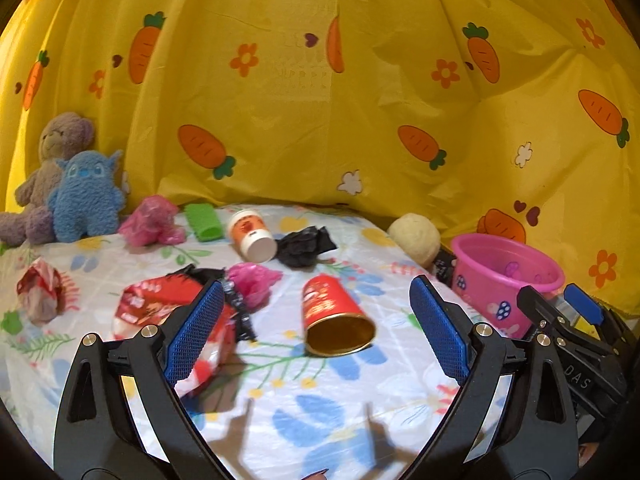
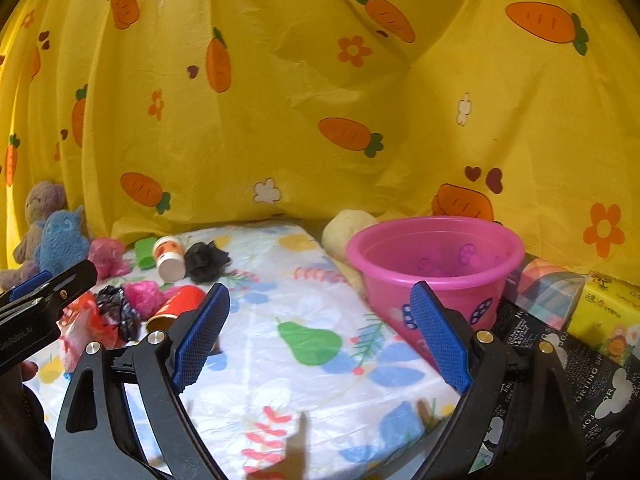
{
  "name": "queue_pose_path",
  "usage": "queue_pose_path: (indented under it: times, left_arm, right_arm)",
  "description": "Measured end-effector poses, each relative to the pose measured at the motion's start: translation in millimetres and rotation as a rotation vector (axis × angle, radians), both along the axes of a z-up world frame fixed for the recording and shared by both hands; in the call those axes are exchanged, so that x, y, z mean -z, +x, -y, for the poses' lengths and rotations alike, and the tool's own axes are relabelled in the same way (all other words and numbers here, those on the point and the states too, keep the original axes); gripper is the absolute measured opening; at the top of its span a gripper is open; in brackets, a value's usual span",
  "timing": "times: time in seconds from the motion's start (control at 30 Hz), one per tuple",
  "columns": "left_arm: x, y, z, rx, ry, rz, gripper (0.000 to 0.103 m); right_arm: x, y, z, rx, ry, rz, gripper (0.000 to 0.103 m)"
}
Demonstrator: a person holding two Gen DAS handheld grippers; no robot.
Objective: Collect trash
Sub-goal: 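Move the left tool to the red-and-white snack bag, then grasp the snack bag with the left tool while the right tool grasps the red cup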
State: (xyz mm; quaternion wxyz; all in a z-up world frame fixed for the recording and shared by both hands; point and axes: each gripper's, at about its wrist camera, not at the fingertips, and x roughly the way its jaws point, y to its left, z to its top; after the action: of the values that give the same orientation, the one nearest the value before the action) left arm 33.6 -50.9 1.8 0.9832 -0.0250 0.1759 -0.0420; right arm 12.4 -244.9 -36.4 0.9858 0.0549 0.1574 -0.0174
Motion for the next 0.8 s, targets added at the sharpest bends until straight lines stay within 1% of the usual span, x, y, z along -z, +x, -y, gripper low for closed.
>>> queue_pose_path:
  times: [0.13, 0.27, 0.37, 0.43, 0.47, 0.53, 0.57, 0.6, 0.63, 0.67, 0.7, 0.73, 0.77, 0.8]
  left_arm:
    - [18.2, -11.1, -34.5, -0.095, 0.044, -0.031, 0.092]
    - [33.9, -14.2, -57.5, -0.119, 0.045, -0.077, 0.092]
    - [42.3, -7.6, -63.6, -0.123, 0.047, -0.113, 0.085]
    - [46.1, -0.1, -61.7, -0.126, 0.068, -0.138, 0.078]
    - [47.7, 3.9, -59.9, -0.124, 0.075, -0.152, 0.076]
    - [50.1, 11.1, -57.8, -0.117, 0.080, -0.176, 0.067]
    - [51.2, 14.2, -57.1, -0.117, 0.083, -0.185, 0.065]
    - [52.3, 17.2, -57.2, -0.117, 0.082, -0.194, 0.059]
    - [53.4, 20.2, -58.5, -0.119, 0.077, -0.204, 0.053]
    - [54.0, 23.5, -60.4, -0.121, 0.068, -0.214, 0.050]
    - [54.4, 25.8, -62.2, -0.121, 0.058, -0.222, 0.044]
    - [54.7, 27.3, -64.6, -0.123, 0.049, -0.225, 0.038]
    - [54.5, 27.8, -66.9, -0.126, 0.041, -0.223, 0.036]
    - [54.2, 28.3, -68.9, -0.126, 0.033, -0.223, 0.029]
  right_arm:
    - [5.7, -0.2, -31.9, -0.074, -0.015, -0.017, 0.089]
    - [11.4, 4.3, -55.3, -0.128, -0.018, -0.050, 0.088]
    - [15.9, 5.8, -69.4, -0.159, -0.032, -0.068, 0.088]
    - [18.5, 6.8, -77.3, -0.171, -0.046, -0.077, 0.088]
    - [19.3, 7.6, -80.1, -0.175, -0.052, -0.082, 0.088]
    - [20.2, 10.1, -83.5, -0.179, -0.064, -0.087, 0.088]
    - [20.9, 11.6, -84.7, -0.178, -0.071, -0.089, 0.088]
    - [22.2, 13.2, -85.3, -0.179, -0.077, -0.093, 0.088]
    - [23.8, 15.4, -85.7, -0.179, -0.082, -0.099, 0.088]
    - [25.2, 17.7, -86.3, -0.181, -0.085, -0.104, 0.088]
    - [26.3, 20.2, -86.9, -0.183, -0.088, -0.109, 0.088]
    - [28.0, 23.2, -88.0, -0.185, -0.093, -0.114, 0.088]
    - [29.5, 25.9, -89.0, -0.185, -0.100, -0.116, 0.088]
    - [31.0, 29.0, -89.9, -0.183, -0.108, -0.119, 0.088]
